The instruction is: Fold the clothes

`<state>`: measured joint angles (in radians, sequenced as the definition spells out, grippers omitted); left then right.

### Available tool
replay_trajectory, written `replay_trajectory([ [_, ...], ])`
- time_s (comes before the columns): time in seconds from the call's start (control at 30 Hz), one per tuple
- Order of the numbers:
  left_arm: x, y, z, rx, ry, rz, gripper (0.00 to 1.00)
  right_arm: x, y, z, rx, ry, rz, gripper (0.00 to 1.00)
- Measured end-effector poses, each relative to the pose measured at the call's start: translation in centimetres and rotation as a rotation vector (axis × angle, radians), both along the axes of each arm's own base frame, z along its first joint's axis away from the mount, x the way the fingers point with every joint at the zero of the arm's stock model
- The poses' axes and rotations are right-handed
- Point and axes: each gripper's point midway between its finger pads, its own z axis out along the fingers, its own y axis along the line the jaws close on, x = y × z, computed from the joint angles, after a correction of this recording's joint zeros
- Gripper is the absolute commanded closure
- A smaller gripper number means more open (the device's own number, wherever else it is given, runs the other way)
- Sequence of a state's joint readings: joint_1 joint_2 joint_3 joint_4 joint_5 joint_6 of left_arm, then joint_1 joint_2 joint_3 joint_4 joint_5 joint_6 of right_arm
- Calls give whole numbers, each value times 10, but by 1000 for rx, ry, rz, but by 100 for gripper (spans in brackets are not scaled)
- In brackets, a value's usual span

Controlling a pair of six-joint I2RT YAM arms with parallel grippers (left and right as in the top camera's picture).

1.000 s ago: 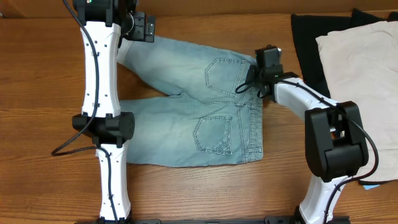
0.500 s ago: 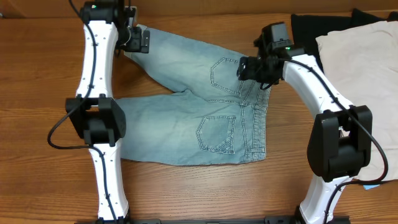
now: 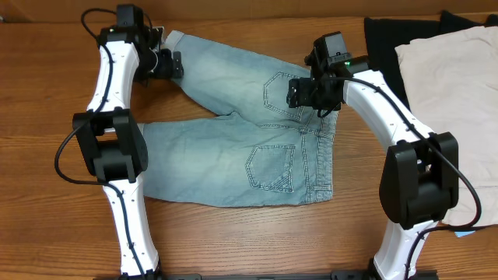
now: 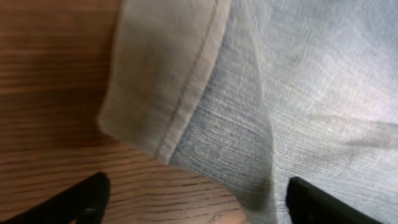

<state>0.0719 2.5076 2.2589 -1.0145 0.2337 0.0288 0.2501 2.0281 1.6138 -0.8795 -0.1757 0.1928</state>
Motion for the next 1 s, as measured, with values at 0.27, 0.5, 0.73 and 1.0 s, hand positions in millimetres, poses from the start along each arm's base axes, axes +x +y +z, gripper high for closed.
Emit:
replay_trajectory([
  [0.27,2,-5,-20,-33,-10,9,74,-2,0,-1,-2,6,2,13],
  [0.5,-35,5,-5,1,168,83,95,-9,-3,-3,-16,36,2,12],
  [0.73,-46,40,61,198,167,142,76,-12,-5,-4,-22,51,1,12],
  [1.0,-49,54,8,275,214,159,49,-17,-6,-6,-27,71,0,12],
])
